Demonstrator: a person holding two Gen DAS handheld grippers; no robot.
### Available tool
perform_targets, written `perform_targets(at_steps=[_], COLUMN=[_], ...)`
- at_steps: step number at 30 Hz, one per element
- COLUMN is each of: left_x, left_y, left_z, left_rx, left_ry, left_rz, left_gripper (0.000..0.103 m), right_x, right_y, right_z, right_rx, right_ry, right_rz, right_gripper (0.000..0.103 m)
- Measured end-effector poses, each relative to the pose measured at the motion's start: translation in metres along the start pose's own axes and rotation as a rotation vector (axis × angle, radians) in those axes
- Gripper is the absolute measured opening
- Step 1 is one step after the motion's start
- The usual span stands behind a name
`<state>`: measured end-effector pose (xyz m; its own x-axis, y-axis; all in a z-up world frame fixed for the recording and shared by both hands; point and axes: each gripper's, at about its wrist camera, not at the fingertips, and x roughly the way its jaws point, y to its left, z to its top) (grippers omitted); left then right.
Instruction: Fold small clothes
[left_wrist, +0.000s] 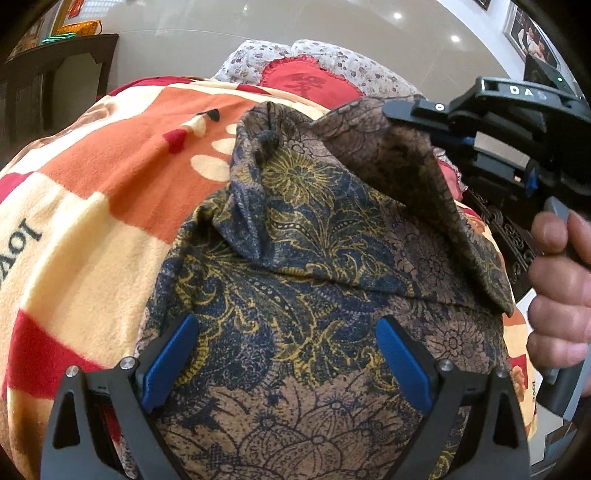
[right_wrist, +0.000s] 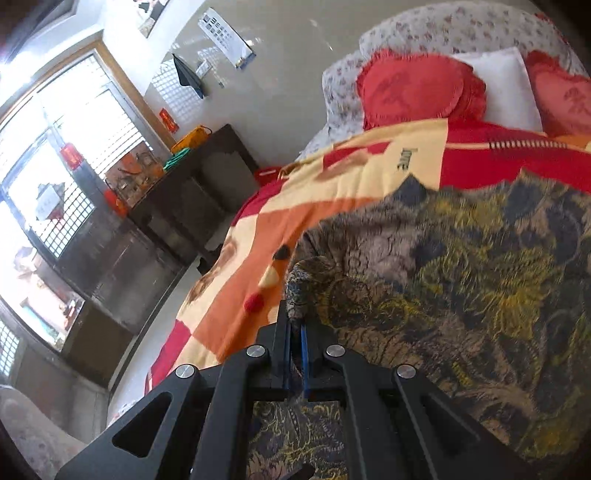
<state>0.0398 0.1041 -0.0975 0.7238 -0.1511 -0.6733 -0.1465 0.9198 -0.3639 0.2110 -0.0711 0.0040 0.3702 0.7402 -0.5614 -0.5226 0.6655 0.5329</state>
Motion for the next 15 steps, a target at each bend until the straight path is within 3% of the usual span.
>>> perform_targets(at_steps=[4, 10, 15], left_x=[0.0, 0.001, 0.001], left_y=[0.0, -0.001, -0.005], left_z=[0.0, 0.0, 0.003], left_rx=[0.0, 0.003, 0.014], left_ry=[0.001, 0.006, 0.019], left_rz=[0.0, 0.001, 0.017], left_gripper=[0.099, 0.1, 0.1], right_x=[0.015, 0.045, -0.012], right_y=[-0.004, -0.02, -0.033], right_z=[-0.001, -0.022, -0.038], right_rx=[0.021, 0.1, 0.04], right_ry=[0.031, 0.232, 0.16], right_rz=[0.008, 0.032, 0.036], right_gripper=[0.018, 0.025, 0.029])
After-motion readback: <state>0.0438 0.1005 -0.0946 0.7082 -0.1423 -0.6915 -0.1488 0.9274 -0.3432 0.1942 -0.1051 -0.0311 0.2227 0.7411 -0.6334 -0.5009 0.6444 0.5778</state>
